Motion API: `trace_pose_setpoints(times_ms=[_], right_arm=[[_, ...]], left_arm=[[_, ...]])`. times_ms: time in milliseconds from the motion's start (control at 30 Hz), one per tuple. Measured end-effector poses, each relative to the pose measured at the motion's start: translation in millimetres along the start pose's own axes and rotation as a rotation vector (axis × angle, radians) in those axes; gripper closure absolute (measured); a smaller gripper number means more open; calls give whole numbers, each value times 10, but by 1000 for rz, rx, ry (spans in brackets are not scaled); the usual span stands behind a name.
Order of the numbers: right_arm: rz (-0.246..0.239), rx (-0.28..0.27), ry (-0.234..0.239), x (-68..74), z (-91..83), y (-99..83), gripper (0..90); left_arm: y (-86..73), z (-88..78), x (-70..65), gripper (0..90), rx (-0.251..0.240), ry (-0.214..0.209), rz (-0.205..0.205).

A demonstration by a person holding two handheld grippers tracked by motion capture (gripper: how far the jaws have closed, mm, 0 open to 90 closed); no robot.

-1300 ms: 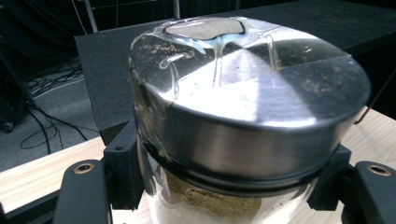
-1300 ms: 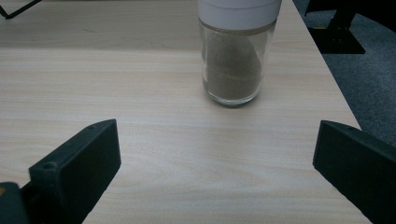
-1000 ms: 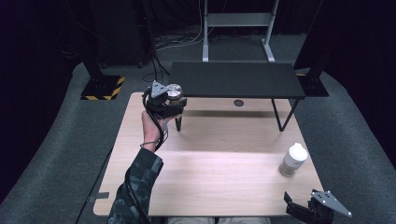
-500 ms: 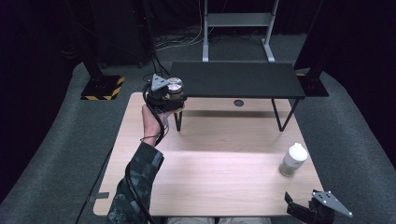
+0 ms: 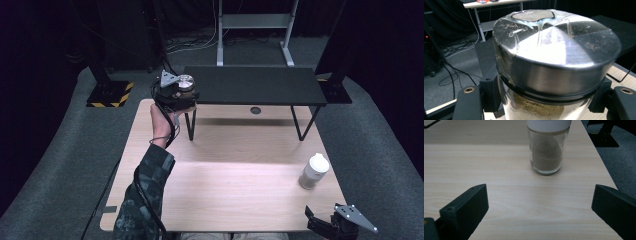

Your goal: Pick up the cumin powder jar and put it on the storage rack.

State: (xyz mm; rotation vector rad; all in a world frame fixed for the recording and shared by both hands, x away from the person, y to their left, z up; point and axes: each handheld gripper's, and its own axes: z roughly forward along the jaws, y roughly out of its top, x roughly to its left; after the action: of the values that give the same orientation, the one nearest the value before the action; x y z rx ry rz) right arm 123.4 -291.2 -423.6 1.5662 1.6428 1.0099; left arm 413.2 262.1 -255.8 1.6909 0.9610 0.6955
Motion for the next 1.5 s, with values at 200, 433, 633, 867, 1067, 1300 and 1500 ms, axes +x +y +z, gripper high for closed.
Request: trace_pose_setpoints(times_ms=[200, 433, 633, 867, 1067, 1300, 1500], right_arm=[[4, 2, -4, -12, -3, -2, 0], [4, 1, -4, -15, -7, -2, 0], [4, 5, -5, -21, -1, -3, 0], [1, 10, -3, -27, 7, -4, 0], [2, 14, -2, -27, 23, -9, 0], [4, 15, -4, -33, 22, -11, 0], [5, 16, -4, -33, 28, -15, 0]], left_arm=[[59, 51, 55, 302, -4, 2, -13], [130, 125, 81, 302, -10, 11, -7], [148, 229, 136, 301, -2, 8, -17], [137, 303, 226, 302, -24, -3, -48], [174, 369, 244, 302, -14, 3, -52], [168, 479, 231, 302, 17, 10, -49], [98, 534, 220, 301, 6, 17, -59]])
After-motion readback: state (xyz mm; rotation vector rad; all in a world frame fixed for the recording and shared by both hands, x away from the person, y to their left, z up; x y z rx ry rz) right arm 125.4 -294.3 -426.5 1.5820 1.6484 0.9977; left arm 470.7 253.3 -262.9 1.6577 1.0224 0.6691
